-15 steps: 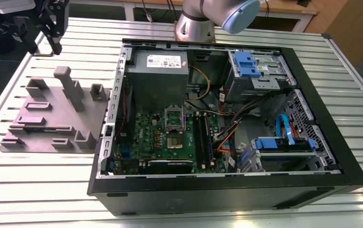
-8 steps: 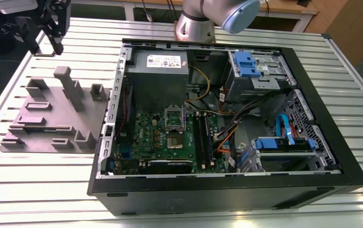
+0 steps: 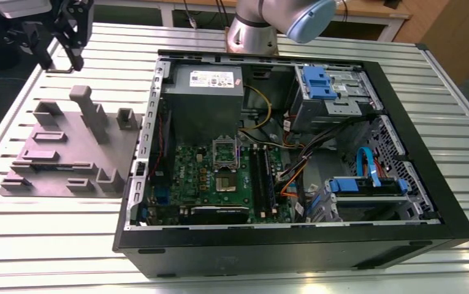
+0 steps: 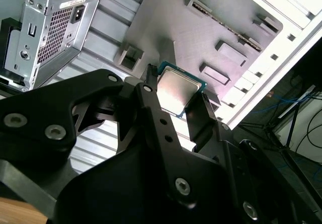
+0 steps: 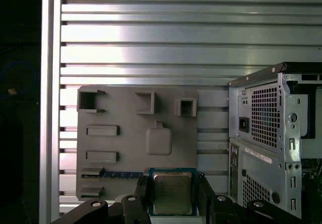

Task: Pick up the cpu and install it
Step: 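Pick up the cpu and move it towards the insertion slot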

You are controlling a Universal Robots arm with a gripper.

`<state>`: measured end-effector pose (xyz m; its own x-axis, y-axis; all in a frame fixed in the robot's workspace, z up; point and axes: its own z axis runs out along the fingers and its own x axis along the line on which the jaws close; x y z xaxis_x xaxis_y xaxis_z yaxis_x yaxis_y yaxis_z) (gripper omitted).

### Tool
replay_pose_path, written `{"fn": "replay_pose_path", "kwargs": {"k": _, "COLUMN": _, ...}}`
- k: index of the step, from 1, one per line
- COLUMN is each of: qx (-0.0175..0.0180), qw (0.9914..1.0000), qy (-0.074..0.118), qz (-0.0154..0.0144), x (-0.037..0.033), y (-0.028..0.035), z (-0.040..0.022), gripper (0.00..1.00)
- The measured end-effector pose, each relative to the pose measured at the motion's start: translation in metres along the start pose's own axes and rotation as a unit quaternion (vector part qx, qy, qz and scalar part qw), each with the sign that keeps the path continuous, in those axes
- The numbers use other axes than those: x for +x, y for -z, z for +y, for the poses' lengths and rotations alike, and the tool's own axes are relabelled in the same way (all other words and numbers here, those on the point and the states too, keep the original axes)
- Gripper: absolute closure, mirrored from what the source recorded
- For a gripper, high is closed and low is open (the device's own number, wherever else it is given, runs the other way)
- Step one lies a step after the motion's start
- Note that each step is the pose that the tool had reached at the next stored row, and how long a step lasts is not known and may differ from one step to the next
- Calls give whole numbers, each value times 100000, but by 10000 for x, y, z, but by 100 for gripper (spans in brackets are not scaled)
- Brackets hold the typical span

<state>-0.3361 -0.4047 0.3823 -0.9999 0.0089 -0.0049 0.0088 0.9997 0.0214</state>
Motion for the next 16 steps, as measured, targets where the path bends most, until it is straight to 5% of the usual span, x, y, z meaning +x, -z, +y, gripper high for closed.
{"fn": "replay_pose_path", "kwargs": {"k": 16, "qx": -2, "qw": 100000, "qy": 1, "qz": -4, "x": -40, "y": -2, "z": 0, "gripper": 53}}
